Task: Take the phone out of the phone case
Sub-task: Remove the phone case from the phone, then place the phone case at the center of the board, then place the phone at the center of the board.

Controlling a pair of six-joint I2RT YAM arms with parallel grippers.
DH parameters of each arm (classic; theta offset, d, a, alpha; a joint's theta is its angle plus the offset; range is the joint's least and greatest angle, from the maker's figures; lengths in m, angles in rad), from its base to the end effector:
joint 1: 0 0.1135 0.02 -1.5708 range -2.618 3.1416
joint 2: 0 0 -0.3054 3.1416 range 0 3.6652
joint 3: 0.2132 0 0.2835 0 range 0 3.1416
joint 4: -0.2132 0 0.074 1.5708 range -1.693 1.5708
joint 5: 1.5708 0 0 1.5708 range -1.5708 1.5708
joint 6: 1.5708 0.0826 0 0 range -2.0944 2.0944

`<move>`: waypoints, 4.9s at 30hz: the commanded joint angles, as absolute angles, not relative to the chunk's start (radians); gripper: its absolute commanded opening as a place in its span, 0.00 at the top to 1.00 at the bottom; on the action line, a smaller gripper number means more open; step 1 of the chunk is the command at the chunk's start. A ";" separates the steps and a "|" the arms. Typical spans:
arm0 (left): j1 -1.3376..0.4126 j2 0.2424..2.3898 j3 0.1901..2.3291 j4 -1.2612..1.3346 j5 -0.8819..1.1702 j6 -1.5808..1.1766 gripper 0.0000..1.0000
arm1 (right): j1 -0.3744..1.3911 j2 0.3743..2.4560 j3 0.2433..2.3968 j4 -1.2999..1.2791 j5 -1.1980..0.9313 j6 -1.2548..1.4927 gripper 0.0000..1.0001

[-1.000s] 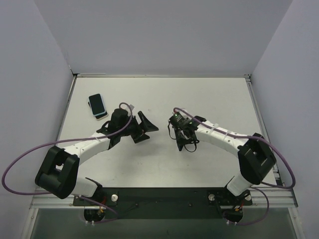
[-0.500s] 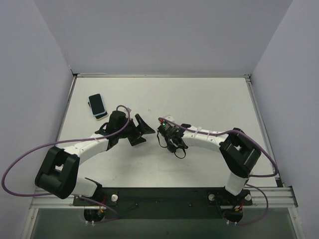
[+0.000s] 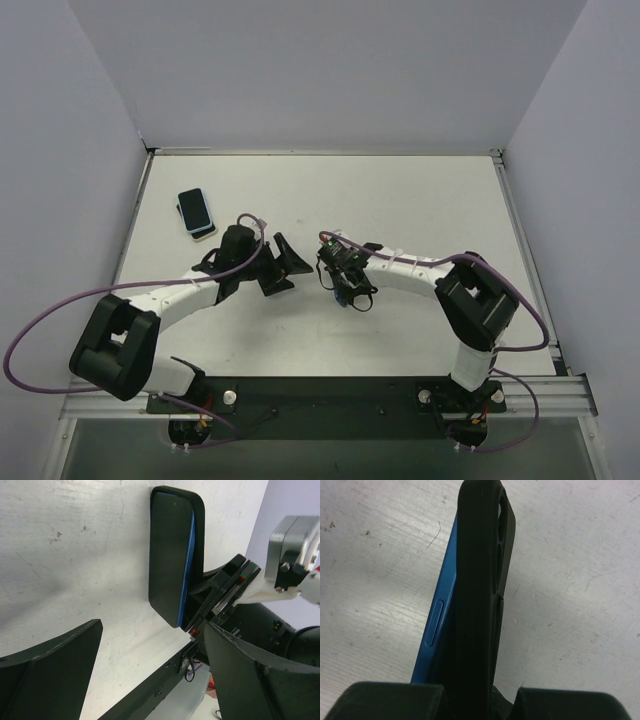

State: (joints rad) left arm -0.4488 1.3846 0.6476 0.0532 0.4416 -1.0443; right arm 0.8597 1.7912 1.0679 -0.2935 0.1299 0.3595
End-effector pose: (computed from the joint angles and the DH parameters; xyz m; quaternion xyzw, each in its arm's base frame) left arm 0.2768 -0.1725 0.1779 -0.1687 0.8701 -0.4295 0.1730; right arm 0.2797 0.3083 0.1405 -0.2204 0.9344 0.1051 0.2595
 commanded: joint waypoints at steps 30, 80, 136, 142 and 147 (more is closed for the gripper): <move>-0.811 1.515 0.770 0.037 0.021 -0.701 0.16 | 0.765 1.841 1.035 -0.268 -0.337 0.462 1.00; -0.692 1.373 0.945 -0.232 0.152 -0.772 1.00 | -0.077 1.913 1.394 -0.170 -0.497 0.716 1.00; -0.428 2.192 1.468 0.158 0.397 -1.003 0.98 | -0.060 1.229 0.678 -0.259 -0.245 0.724 0.09; -0.430 2.171 1.508 0.014 0.361 -0.899 0.27 | -0.058 1.210 0.666 -0.270 -0.242 0.721 0.09; -0.434 2.091 1.554 -0.195 0.244 -0.750 0.09 | -0.049 1.209 0.675 -0.267 -0.242 0.726 0.09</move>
State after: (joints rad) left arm -0.4324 2.1830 1.4918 -0.0071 0.3466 -0.8871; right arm -0.0628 1.2339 0.6544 -0.2371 -0.2417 0.7322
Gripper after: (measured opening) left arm 0.902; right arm 0.912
